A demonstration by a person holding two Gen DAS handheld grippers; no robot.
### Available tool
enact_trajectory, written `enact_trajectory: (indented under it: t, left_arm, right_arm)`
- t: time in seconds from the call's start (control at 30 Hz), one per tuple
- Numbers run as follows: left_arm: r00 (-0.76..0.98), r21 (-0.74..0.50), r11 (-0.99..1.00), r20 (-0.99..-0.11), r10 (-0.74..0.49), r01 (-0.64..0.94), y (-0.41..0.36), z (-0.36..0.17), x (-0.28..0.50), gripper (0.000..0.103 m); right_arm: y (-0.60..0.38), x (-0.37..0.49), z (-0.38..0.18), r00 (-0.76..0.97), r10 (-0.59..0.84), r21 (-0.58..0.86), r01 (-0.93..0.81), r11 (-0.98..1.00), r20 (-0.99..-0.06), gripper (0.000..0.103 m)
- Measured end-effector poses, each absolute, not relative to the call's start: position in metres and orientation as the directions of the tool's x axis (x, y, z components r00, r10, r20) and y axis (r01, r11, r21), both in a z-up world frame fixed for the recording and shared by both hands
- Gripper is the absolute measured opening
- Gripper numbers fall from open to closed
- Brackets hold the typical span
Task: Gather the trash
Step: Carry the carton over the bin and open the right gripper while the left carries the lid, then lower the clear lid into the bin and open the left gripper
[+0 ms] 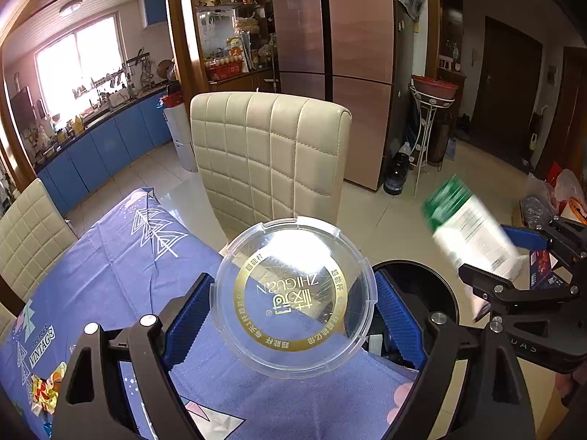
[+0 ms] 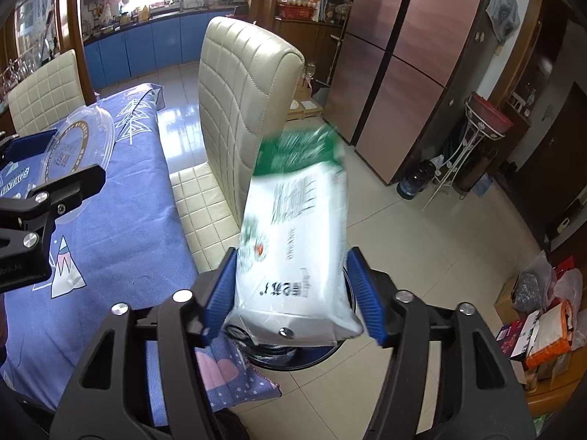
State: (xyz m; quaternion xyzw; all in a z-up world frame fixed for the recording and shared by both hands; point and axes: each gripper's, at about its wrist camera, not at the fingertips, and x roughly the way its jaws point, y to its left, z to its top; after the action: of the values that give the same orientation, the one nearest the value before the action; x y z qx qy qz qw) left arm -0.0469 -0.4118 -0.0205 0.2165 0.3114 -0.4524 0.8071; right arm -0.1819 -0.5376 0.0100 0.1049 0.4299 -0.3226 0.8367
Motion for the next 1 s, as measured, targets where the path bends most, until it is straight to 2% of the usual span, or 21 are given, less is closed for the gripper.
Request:
enact_trajectory:
  t: [0.07,0.17,1.0]
  left_arm:
    - [0.393,0.069,0.493,-0.702,-0.594,0.868,-0.414,-0.022,-0.047,0.085]
    - [0.389,0.069,0.489,-0.705,-0.593,0.869,-0.417,-0.024,-0.048,0.085]
    - [0.290,0.058,0.358,-0.712,-0.640,0.932,-0.466,-0.020,-0.090,0.085]
  right_arm:
    - [-0.540,-0.183,0.010,0.419,-0.462,-0.106,0.641,0.760,-0.781,0.092]
    - [-0.543,-0.184,0.010,0.415,-0.483,-0.117,0.652,0.749,-0.771,0.099]
    - [-0.573,-0.239,-0.005,0.319,-0.524,-0.135,0.743,0.656,-0.790,0.100]
